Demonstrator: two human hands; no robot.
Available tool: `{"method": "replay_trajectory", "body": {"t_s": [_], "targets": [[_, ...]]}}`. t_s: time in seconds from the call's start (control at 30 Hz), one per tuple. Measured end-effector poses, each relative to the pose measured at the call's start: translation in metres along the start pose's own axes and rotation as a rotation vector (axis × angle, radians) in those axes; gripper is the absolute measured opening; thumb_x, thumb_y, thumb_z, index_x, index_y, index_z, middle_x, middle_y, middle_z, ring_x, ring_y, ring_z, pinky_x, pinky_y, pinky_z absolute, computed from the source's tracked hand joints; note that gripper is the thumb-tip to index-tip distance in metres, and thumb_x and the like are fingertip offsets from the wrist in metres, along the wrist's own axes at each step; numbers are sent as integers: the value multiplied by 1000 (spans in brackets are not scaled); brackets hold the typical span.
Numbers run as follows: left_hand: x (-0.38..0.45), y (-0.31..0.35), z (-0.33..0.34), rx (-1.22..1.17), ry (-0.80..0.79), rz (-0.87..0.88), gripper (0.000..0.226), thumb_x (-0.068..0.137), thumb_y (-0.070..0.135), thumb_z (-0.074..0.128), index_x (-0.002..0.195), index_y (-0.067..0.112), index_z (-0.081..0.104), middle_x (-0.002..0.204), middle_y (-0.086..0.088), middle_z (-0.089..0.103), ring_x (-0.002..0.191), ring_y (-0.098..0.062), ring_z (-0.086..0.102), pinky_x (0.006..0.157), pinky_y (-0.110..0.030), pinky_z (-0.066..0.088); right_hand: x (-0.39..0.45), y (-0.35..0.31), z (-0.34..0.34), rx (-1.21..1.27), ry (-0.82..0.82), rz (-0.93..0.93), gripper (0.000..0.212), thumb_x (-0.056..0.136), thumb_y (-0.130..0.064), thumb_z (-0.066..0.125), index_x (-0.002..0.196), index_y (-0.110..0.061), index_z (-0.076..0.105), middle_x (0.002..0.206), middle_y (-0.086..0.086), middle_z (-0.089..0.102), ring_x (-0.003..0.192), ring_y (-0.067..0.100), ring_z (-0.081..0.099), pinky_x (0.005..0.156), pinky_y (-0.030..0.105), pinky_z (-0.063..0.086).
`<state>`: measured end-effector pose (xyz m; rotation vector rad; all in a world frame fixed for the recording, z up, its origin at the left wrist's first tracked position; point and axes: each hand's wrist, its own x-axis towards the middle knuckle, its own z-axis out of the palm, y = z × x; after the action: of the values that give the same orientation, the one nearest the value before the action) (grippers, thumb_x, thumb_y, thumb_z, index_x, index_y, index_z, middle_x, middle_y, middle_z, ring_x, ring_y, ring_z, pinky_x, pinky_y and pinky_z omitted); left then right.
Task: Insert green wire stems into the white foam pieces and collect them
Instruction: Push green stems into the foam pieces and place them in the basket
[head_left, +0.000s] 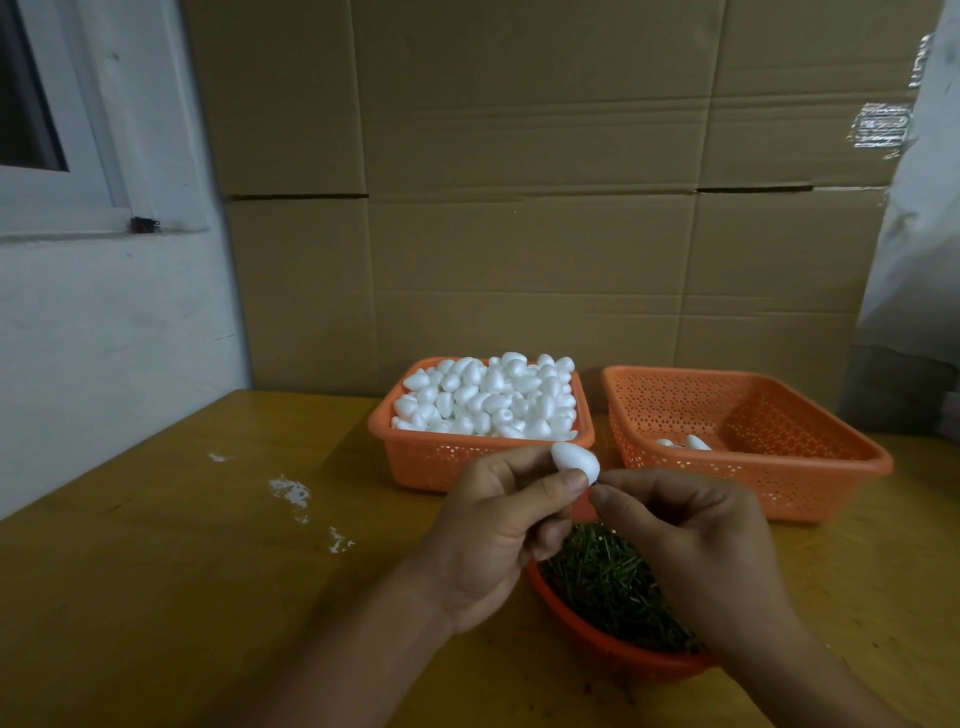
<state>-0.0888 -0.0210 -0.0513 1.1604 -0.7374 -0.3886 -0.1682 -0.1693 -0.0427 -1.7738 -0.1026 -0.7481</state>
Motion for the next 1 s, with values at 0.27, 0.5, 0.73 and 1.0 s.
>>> {"method": "replay_trajectory", "body": {"t_s": [0.27, 0.5, 0.73, 1.0], "targets": [[0, -5, 3, 289, 89, 210, 11, 93, 27, 67, 91, 21, 76, 59, 13, 51, 54, -1, 45, 52, -15, 38, -1, -1, 2, -19, 13, 15, 14, 81, -6, 78, 79, -20, 79, 73, -1, 77, 71, 16, 74, 68, 27, 59], [-2, -3, 5, 442, 59, 335, 18, 101, 17, 60, 88, 27, 68, 65, 24, 62, 63, 9, 57, 60, -7, 43, -3, -4, 4, 57, -33, 14, 4, 77, -22, 77, 76, -24, 80, 71, -2, 77, 66, 9, 74, 59, 16, 55], [-4, -5, 6, 589, 55, 352, 14, 99, 45, 55, 92, 37, 64, 79, 12, 64, 75, -5, 59, 65, -33, 50, -4, -4, 6, 121, -17, 33, 11, 68, -33, 74, 73, -25, 81, 67, -3, 76, 55, -1, 66, 52, 9, 46], [-3, -6, 7, 625, 67, 332, 19, 100, 45, 52, 92, 31, 62, 78, 6, 63, 72, -15, 59, 63, -45, 50, -3, -2, 8, 132, -16, 58, 7, 73, -25, 76, 76, -21, 81, 65, -2, 75, 54, 0, 65, 52, 9, 45]]}}
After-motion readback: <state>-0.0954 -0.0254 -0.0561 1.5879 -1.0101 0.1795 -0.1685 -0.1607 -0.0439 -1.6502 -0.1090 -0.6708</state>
